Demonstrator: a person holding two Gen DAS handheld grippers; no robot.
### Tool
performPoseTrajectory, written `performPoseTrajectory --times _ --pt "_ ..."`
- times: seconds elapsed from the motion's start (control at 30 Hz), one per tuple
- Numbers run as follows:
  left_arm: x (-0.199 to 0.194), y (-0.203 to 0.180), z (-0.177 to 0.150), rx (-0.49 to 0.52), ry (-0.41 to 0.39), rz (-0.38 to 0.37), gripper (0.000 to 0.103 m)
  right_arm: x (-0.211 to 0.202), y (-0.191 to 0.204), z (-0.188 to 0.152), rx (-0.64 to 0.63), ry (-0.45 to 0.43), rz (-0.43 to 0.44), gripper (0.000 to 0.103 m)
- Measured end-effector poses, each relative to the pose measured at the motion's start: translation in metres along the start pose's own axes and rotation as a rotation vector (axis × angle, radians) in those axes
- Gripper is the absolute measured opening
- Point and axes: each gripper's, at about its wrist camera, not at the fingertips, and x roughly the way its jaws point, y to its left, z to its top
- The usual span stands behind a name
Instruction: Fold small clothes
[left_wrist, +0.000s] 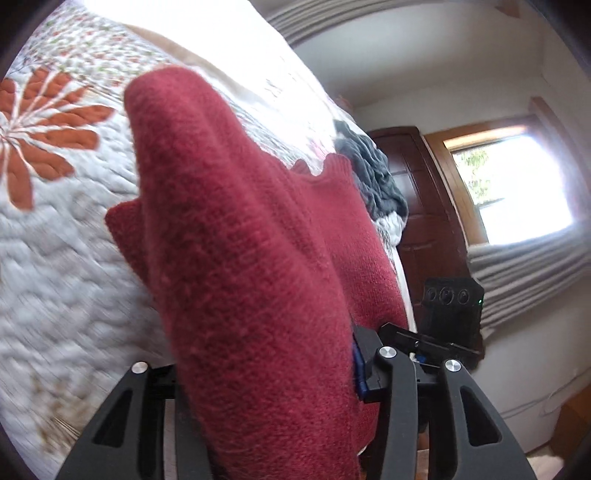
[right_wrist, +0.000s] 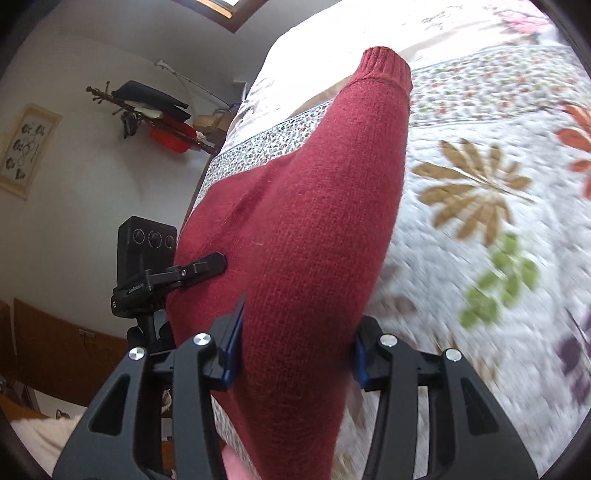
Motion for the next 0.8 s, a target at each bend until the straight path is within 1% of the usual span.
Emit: performPoseTrajectory --times 0.1,0.23,0.37,0.4,0.47,0.53,0.6,0.67,0.7,0.73,0.8 --pt "0.018 -0.015 -0.021 0.003 0.008 0.019 0.045 -0.018 -0.011 -0.020 0.001 -0.001 -0.021 0.045" --pt "0.041 -0.026 -0.042 0.020 0.037 0.083 0.045 -0.026 -0.033 -0.047 0.033 0.004 -0.042 0.045" --pt "0.059 -0.018 -0.071 -0.002 0.075 0.143 0.046 -0.014 -0.062 -0.078 0.093 0.034 -0.042 0.045" --pt "0.065 -0.012 -0.080 -0.001 0.089 0.170 0.046 -0.007 -0.073 -0.087 0.115 0.048 -0.052 0.045" --pt "0.069 0.002 -0.089 -0.008 0.100 0.194 0.047 0.003 -0.087 -0.100 0.149 0.065 -0.066 0.047" --pt "0.071 0.011 -0.094 -0.023 0.088 0.177 0.050 0.006 -0.100 -0.113 0.175 0.053 -0.049 0.049" --pt "0.071 0.020 -0.093 -0.058 0.085 0.157 0.052 0.006 -0.110 -0.117 0.215 0.037 -0.013 0.050" --pt "0.074 0.015 -0.088 -0.056 0.089 0.171 0.056 0.005 -0.114 -0.121 0.223 0.039 -0.011 0.056" --pt "0.074 0.014 -0.090 -0.050 0.092 0.183 0.057 0.003 -0.116 -0.123 0.230 0.045 -0.012 0.058" --pt "0.079 0.009 -0.088 -0.044 0.096 0.198 0.059 0.001 -0.116 -0.125 0.232 0.046 -0.013 0.059" --pt "0.076 0.003 -0.089 -0.019 0.101 0.235 0.060 -0.011 -0.122 -0.134 0.228 0.047 -0.021 0.063"
